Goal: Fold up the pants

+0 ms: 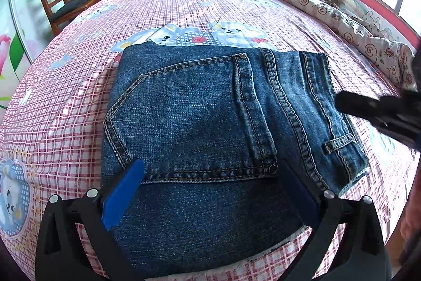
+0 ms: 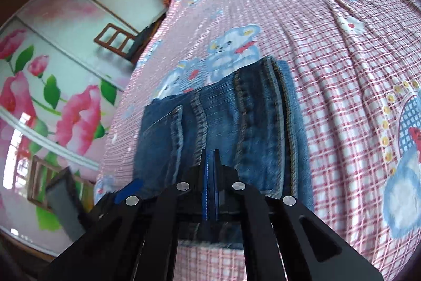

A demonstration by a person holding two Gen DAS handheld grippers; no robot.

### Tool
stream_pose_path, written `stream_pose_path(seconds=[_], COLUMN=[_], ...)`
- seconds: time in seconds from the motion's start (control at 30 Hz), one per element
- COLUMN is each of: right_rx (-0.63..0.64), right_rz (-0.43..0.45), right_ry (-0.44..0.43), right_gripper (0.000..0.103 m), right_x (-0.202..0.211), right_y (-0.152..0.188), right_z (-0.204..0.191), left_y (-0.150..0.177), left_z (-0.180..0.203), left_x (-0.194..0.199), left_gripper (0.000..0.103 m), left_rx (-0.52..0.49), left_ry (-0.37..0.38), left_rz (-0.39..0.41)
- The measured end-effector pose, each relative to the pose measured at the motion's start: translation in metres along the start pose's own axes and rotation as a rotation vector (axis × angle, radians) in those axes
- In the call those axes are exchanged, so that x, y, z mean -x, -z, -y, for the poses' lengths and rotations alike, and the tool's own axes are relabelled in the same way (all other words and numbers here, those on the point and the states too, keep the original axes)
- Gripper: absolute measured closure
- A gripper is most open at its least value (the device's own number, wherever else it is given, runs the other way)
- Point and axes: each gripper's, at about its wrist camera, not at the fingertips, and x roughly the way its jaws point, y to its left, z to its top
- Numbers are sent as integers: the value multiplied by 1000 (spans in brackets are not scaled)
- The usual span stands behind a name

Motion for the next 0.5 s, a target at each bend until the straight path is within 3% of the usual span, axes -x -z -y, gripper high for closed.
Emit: stream_pose_path(seconds=[0.07, 0.17, 0.23, 0.27, 0.37, 0.5], right_rx=[31, 8, -108, -131, -98, -143], right_rz=[-42, -99, -75, -67, -50, -31], right_ry=[-26, 54, -73, -92, -45, -43], right_gripper=[101, 103, 103, 103, 103, 103], right_x=[1, -10, -12, -10, -7, 3], right_y=[13, 28, 36, 40, 42, 50], right_z=[-8, 15, 46, 50, 39, 46], left_y=[-1, 1, 1, 2, 1, 1], left_z=[0, -1, 0, 0, -1, -4], left_x=[-1, 0, 1, 1, 0, 4], left_gripper=[2, 2, 2, 2, 2, 2], left_rx=[6, 7, 3, 3, 2, 8], left_ry=[3, 15, 14, 15, 17, 26], left_rz=[1, 3, 2, 2, 5, -1])
